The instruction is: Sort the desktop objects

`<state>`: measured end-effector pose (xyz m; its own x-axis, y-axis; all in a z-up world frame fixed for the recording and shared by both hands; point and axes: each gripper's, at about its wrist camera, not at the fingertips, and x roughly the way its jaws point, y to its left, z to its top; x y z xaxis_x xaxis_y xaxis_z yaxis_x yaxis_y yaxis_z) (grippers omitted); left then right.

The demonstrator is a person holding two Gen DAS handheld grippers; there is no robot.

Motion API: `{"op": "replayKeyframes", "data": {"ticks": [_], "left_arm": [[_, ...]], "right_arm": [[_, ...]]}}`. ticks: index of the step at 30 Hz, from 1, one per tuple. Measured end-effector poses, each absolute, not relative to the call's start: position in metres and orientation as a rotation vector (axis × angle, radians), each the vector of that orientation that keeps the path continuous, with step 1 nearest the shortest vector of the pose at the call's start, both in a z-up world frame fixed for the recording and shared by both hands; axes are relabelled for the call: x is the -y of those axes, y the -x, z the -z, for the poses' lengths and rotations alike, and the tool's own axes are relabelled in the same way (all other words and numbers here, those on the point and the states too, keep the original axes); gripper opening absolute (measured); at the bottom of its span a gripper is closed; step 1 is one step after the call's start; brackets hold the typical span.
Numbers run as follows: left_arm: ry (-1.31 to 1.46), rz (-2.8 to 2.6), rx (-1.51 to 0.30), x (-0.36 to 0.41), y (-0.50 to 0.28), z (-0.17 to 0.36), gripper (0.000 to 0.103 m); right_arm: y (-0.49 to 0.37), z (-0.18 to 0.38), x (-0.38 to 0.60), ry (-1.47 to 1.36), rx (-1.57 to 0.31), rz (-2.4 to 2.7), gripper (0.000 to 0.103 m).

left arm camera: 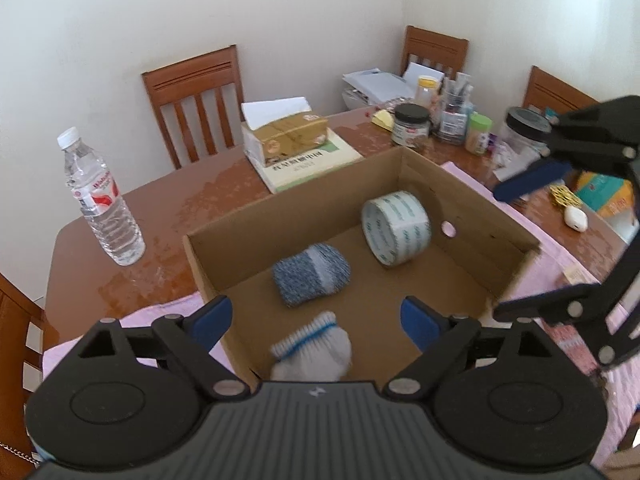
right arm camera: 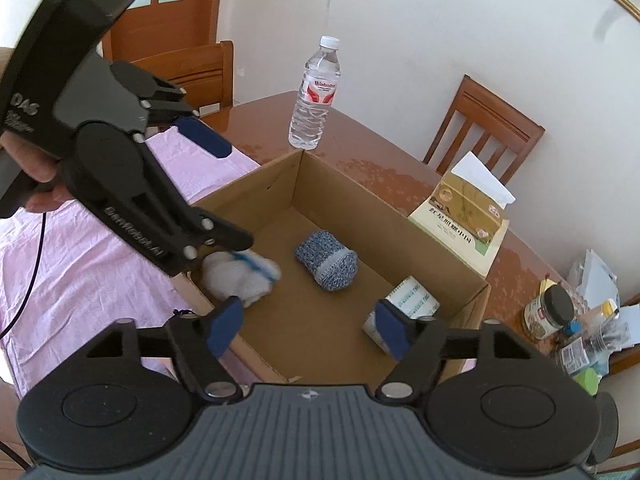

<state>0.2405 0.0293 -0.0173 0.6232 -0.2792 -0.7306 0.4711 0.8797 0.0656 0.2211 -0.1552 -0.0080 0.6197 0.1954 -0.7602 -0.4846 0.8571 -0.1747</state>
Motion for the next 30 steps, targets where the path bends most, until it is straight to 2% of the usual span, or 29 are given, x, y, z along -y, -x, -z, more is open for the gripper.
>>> {"op": "replayKeyframes", "data": {"ticks": [13,30], "left_arm": [[-0.245,0.462,-0.808,-0.03,-0.198,0.018,0.091],[-0.191,0.45,-0.891,-0.02,-0.145,0.058,0.095]], "right_arm": [[-0.201,0.017,0.17,0.291,-0.85,-0.33,0.099],[-0.139,0.025,0.188,0.269,-0.815,-0.283,0.103]]}}
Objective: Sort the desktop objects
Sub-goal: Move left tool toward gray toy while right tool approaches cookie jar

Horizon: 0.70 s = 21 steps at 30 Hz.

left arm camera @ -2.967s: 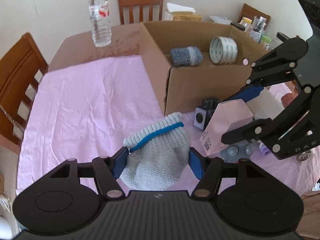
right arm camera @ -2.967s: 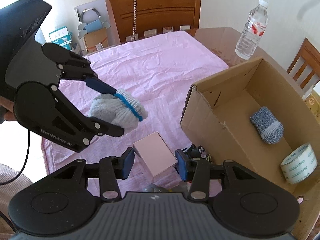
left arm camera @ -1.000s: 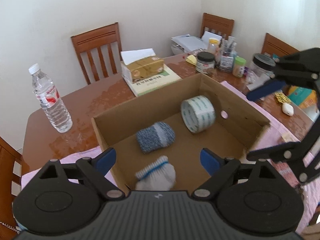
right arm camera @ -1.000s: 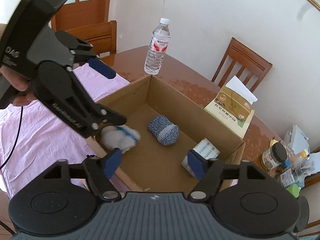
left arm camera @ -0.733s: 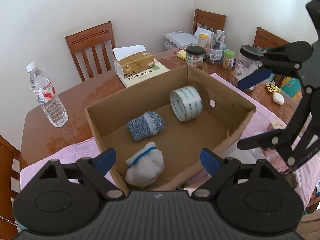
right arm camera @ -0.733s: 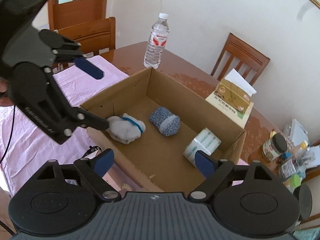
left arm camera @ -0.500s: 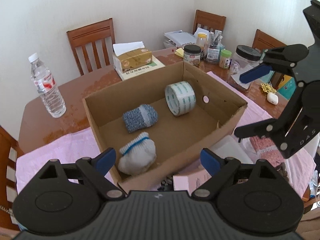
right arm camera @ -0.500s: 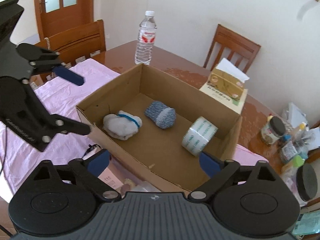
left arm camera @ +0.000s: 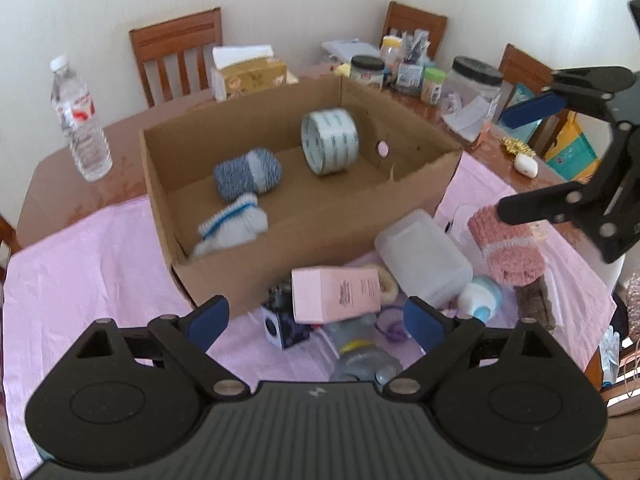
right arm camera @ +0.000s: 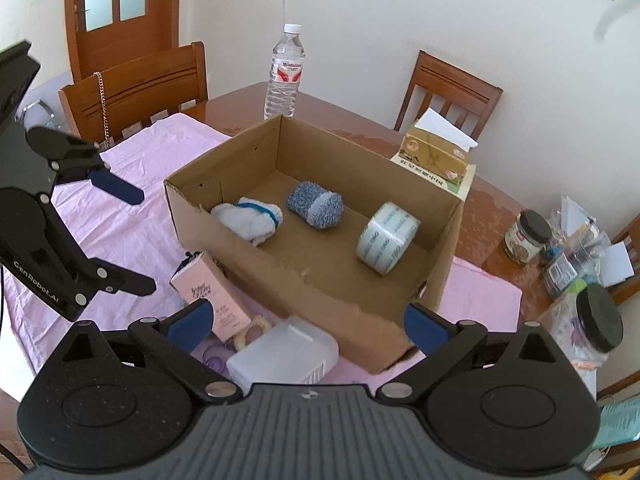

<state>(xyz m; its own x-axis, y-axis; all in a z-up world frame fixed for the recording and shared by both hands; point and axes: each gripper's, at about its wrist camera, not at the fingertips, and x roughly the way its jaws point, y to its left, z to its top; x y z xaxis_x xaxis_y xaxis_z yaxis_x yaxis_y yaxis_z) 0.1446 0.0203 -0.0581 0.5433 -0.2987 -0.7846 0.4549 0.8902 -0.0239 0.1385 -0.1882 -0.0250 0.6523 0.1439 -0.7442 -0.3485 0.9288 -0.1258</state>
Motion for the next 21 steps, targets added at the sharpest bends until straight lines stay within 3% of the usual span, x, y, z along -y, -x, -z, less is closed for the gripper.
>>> {"op": "replayKeyframes", "data": {"ticks": [21], "left_arm": [[-0.116,0.382,-0.976,0.01,-0.126,0.107,0.095]], "right_arm": [[-0.057,0.064,0.227,0.219,-0.849,-0.213,0.103]]}}
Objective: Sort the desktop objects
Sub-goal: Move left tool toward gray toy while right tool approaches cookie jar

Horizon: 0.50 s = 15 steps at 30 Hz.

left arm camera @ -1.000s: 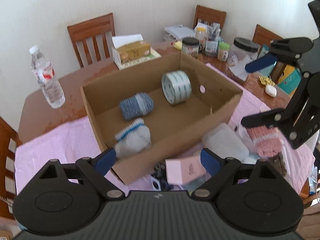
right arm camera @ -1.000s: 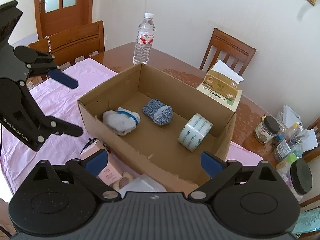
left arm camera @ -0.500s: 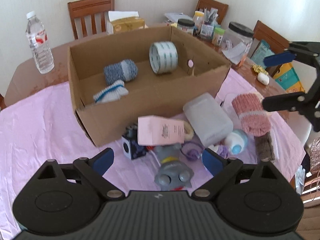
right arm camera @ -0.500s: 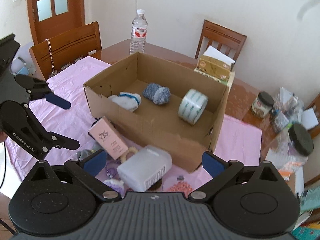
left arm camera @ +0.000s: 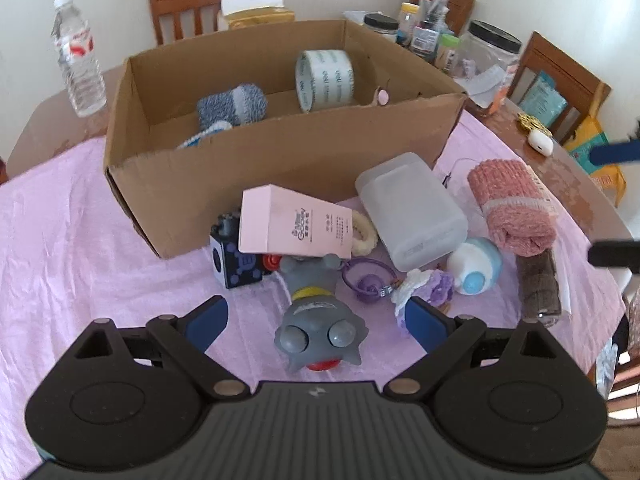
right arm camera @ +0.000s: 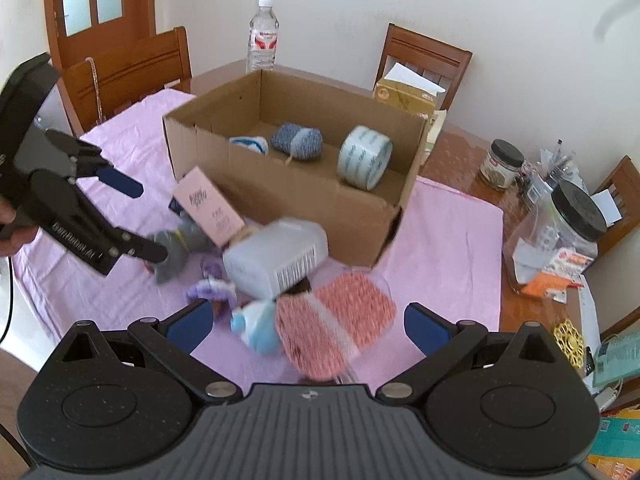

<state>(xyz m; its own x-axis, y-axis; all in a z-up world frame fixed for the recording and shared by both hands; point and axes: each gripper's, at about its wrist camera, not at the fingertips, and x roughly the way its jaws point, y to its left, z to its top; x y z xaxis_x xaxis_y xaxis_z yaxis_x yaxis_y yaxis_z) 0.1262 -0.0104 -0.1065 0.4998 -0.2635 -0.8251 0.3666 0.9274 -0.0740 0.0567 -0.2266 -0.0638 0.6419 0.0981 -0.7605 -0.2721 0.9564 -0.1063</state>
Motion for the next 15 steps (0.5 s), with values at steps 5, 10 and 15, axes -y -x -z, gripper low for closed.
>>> {"op": "replayKeyframes", "data": {"ticks": [5,10,15], "left_arm": [[-0.123,0.346,-0.979,0.016,-0.126,0.117,0.095],[-0.115,0.324,-0.992,0.022,-0.128,0.127,0.095],[-0.08,0.303,-1.047,0.023,-0.134,0.14,0.095]], "right_arm": [[-0.045,0.072,0.236,0.19,-0.872,-0.203,0.103],[-0.039,0.08,0.241,0.199,-0.887,-0.22,0.103],[-0.038,0.087,0.247,0.193,-0.913,-0.233,0.103]]}}
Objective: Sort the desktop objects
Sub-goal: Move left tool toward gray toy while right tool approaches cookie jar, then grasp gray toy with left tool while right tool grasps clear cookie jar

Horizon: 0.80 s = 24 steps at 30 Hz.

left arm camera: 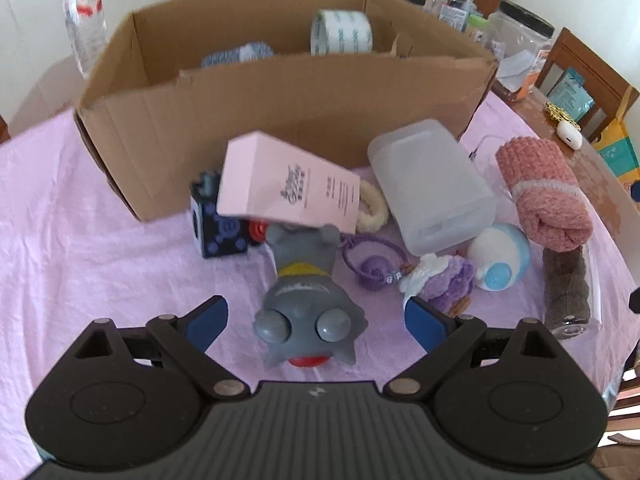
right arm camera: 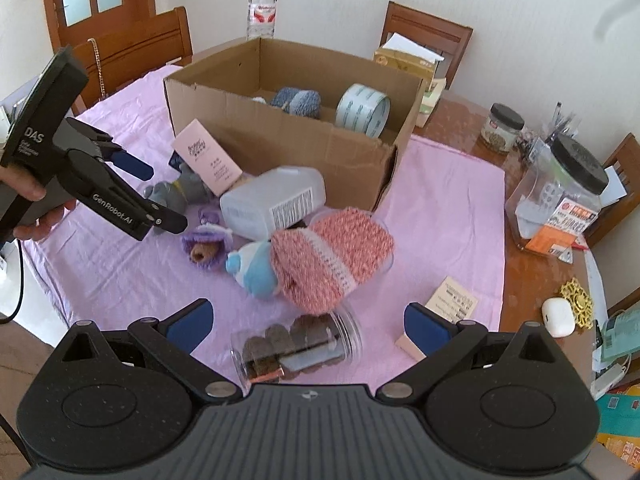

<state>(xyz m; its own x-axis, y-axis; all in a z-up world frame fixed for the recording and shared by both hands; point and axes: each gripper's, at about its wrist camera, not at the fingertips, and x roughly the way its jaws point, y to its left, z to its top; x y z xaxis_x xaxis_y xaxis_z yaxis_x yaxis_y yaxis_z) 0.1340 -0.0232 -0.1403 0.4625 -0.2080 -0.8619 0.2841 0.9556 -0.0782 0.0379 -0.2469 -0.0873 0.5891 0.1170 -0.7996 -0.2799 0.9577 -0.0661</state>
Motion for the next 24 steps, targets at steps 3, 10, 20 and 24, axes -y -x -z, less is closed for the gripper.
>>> {"op": "replayKeyframes", "data": {"ticks": [3,10,20,24], "left_arm": [[-0.043,0.271,-1.056,0.019,-0.137,0.144,0.095],[-0.006,0.212,-1.037,0.015,-0.136,0.144,0.095],[0.024,0.194,-1.002,0.02,-0.136,0.143,0.08],[0.03,0.213,-0.992,0.023,-0.137,0.143,0.068]], "right_arm": [[-0.039,0.091,0.25,0.184,-0.926,-0.237,0.103],[-0.041,0.104,0.252,0.215,-0.961,-0.276,0.103],[-0.048,0.117,0.25,0.226,-0.991,-0.332,0.103],[-0.05,0.12,0.253,0.238,-1.0,-0.338,0.103]]}}
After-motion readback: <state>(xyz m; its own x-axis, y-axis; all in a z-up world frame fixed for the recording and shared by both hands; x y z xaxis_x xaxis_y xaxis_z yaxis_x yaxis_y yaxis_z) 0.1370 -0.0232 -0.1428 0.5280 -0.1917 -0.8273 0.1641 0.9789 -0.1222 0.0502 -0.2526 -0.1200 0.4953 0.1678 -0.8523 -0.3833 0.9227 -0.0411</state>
